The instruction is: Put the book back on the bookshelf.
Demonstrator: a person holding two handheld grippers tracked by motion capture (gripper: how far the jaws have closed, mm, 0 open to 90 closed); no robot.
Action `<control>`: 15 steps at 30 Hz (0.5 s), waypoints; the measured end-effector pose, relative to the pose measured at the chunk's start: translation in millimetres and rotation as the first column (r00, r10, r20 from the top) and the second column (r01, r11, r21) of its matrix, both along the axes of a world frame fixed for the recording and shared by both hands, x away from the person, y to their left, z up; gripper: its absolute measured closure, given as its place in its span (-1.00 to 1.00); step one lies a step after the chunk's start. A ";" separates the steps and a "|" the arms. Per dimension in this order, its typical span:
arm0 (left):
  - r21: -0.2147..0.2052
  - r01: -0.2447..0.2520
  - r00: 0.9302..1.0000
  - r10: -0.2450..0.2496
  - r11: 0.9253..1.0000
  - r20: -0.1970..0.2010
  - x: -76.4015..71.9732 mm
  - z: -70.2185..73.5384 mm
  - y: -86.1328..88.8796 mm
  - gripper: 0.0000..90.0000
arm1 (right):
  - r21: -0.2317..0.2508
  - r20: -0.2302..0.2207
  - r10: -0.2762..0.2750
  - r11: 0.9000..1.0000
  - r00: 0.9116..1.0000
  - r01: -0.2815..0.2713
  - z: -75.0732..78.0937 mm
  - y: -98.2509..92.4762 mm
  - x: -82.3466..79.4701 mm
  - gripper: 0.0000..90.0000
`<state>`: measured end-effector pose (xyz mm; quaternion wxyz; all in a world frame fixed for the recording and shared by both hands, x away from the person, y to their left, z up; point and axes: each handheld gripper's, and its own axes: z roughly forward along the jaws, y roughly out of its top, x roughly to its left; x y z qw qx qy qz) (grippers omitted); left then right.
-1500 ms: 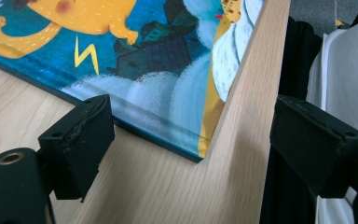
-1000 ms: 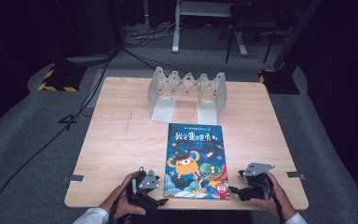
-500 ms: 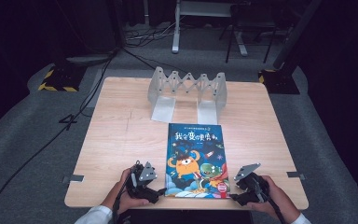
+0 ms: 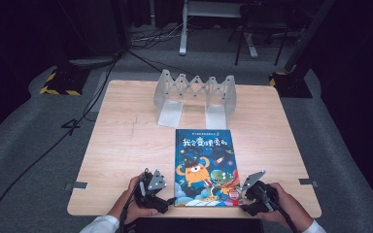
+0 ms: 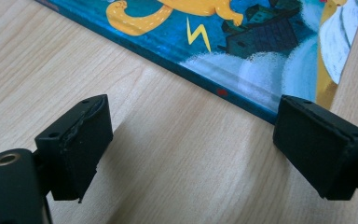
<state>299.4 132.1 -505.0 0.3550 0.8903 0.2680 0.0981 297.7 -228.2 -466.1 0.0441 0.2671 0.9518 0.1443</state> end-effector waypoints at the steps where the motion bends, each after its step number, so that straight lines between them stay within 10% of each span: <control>1: 0.000 0.000 1.000 0.000 1.000 0.000 0.0 0.0 0.0 -0.73 | 0.000 0.000 0.000 1.000 1.000 0.000 0.0 0.0 0.0 0.18; 15: -0.001 0.003 1.000 -0.003 1.000 0.001 0.3 -0.1 0.3 -0.73 | 0.126 0.054 -0.025 0.992 0.998 0.018 -5.9 -3.9 -3.0 0.11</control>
